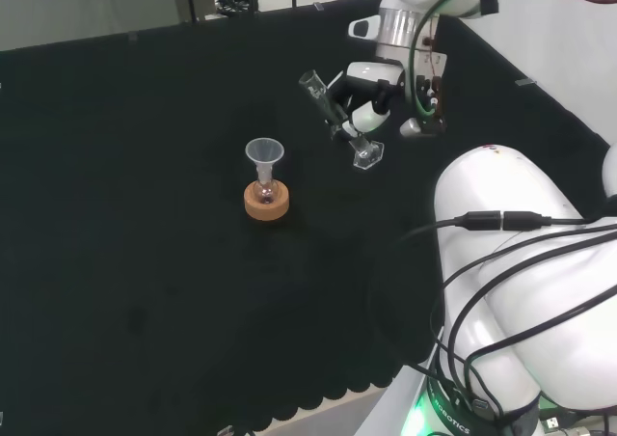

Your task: Pour the water from the graduated cylinder into the round-bottom flask.

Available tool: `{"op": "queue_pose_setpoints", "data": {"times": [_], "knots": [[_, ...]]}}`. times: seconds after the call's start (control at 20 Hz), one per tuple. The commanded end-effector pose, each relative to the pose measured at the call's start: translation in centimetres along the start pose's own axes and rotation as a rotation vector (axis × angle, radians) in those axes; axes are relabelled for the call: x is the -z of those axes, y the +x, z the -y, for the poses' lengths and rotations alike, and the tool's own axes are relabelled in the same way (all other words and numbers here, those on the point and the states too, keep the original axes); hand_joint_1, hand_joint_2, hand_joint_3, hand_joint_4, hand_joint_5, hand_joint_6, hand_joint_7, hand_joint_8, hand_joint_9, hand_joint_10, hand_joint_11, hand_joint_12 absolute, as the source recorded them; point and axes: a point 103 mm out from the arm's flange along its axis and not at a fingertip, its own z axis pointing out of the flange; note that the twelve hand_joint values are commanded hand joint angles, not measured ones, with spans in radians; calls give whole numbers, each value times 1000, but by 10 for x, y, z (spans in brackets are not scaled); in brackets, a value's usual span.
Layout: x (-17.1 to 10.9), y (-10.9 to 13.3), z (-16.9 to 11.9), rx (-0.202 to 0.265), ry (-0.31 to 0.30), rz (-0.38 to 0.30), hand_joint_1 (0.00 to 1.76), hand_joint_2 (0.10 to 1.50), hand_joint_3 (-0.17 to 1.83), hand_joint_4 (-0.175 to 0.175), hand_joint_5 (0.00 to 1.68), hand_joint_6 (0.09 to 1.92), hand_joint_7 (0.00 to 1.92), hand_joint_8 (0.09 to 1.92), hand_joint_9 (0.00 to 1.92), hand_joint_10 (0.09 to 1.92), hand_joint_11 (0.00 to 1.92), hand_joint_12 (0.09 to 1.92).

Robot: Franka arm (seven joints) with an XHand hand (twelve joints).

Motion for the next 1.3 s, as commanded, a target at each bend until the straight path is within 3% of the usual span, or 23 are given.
{"op": "queue_pose_setpoints", "data": {"times": [0.05, 0.45, 0.8, 1.3], "knots": [[1, 5, 5, -20, 90, 67, 1253, 1131, -2, -175, 934, 1058, 966, 1056, 1419, 102, 1246, 792], [-7, 25, 1, -66, 241, 146, 1254, 1128, -2, -175, 939, 1050, 972, 1046, 1426, 99, 1250, 789], [-10, 24, -8, -95, 356, 200, 1255, 1126, -2, -175, 943, 1045, 975, 1041, 1429, 95, 1254, 786], [-6, 23, -4, -145, 450, 250, 1255, 1125, -1, -175, 946, 1040, 979, 1035, 1433, 90, 1260, 781]]}}
